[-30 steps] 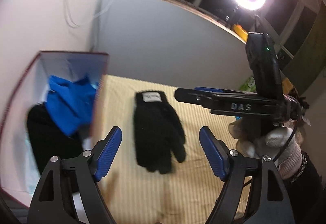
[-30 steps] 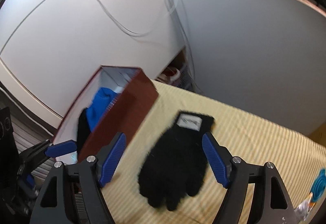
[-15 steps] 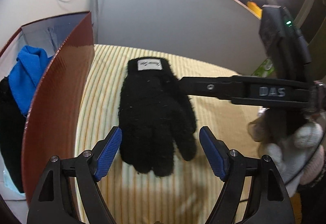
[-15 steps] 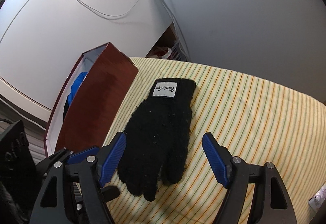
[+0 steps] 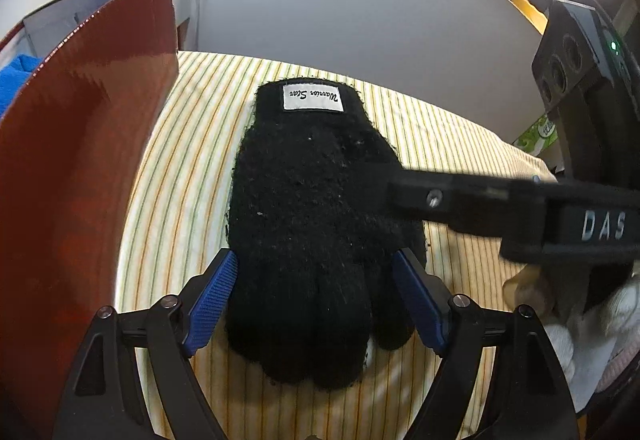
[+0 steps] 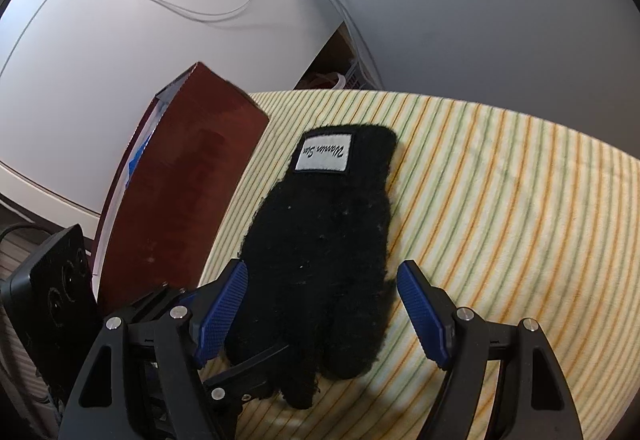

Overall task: Organize soft objects
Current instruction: 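Grasp the black knit glove with both grippers, then carry the glove with both grippers into the shoebox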

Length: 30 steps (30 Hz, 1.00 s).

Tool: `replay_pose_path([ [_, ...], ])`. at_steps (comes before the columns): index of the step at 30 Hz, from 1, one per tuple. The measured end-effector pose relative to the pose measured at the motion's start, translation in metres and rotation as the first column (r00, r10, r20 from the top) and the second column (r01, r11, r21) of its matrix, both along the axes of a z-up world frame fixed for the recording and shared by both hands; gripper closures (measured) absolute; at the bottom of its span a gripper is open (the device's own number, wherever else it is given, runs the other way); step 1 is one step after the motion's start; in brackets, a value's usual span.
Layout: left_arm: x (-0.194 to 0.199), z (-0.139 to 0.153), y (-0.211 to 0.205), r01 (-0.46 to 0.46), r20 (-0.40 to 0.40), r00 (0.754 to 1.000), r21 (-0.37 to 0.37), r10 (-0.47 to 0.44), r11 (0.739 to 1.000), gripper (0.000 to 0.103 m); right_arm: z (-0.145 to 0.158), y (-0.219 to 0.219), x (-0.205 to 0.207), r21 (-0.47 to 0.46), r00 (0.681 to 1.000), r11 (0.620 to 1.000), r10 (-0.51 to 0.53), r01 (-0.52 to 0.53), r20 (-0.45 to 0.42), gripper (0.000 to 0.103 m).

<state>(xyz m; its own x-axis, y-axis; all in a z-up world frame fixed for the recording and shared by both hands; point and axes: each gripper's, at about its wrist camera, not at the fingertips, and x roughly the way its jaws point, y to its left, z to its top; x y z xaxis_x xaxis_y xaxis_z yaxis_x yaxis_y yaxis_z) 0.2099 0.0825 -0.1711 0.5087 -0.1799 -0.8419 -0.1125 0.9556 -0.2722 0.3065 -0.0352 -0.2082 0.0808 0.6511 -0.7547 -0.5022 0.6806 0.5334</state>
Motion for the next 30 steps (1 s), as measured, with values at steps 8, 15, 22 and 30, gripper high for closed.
replay_pose_path([
  [8,-0.006,0.000,0.000,0.018,0.041,0.999,-0.021,-0.017,1.000,0.037,-0.006,0.012,-0.003,0.019,1.000,1.000,0.016,-0.015,-0.018,0.038],
  [15,-0.009,0.004,-0.013,0.062,0.058,0.997,-0.031,-0.061,0.998,0.079,-0.008,0.010,-0.003,0.015,1.000,1.000,-0.006,0.006,-0.026,0.080],
  [22,-0.018,0.020,-0.023,0.100,0.114,0.989,-0.009,-0.099,0.995,0.080,0.004,0.003,-0.018,0.006,1.000,1.000,-0.005,0.005,0.023,0.091],
  [30,-0.044,0.055,-0.031,0.115,0.186,0.976,-0.014,-0.110,0.993,0.080,0.040,-0.013,-0.042,0.057,0.997,0.998,-0.020,0.015,0.074,0.092],
])
